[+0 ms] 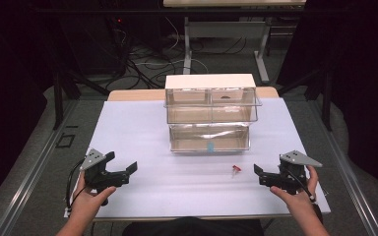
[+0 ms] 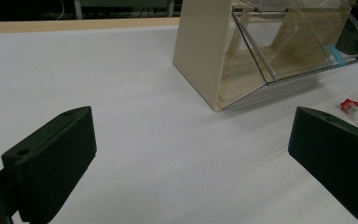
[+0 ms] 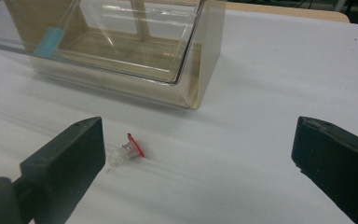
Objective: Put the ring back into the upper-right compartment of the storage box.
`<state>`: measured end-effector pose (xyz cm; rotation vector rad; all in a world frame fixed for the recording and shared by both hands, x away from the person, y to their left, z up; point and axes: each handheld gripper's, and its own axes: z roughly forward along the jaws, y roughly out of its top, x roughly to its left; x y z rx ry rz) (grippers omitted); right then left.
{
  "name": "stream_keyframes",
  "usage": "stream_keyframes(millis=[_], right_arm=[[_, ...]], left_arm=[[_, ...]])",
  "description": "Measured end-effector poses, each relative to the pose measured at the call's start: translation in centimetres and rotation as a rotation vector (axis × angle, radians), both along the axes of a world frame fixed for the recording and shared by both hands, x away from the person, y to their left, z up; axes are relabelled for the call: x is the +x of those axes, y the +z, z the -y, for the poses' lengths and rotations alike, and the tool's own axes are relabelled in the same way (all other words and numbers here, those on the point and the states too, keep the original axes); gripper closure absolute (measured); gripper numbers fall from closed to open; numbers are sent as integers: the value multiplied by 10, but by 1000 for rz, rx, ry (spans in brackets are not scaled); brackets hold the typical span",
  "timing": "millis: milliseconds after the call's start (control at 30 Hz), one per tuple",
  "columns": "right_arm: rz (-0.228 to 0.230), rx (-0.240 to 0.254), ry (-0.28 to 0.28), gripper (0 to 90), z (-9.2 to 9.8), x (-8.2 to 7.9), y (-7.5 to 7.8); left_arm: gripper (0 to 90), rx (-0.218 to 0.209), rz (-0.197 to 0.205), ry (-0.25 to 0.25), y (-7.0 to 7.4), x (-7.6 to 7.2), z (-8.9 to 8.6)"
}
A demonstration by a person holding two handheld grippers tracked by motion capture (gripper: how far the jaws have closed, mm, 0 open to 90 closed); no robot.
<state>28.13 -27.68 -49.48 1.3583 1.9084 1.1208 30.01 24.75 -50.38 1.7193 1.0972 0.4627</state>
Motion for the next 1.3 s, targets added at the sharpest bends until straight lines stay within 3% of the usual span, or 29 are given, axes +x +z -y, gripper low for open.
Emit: stream_keyframes(millis=[67,333,433,633,1000,1233,1300], right_arm=[[15,-14,16,38,-3,2,-2],[-5,-38,67,75,-18,8,-5],[-4,-71,95,114,-22,10,-5],[-37,-115,145,150,-26,15,-8],[-79,-148,213,213,-34,21,-10],[-114,-126,251,240,-37,27,-13],[-123,-146,271,251,-38,30,-14]], left_arm=[[10,3,-2,-2,0,0,0],[11,5,1,-4,-1,0,1],[12,9,0,-6,-1,0,1],[12,11,6,-5,-1,0,2],[13,15,-3,-6,-1,0,2],[14,18,-8,-4,-2,0,2],[14,19,-9,-4,-2,0,2]])
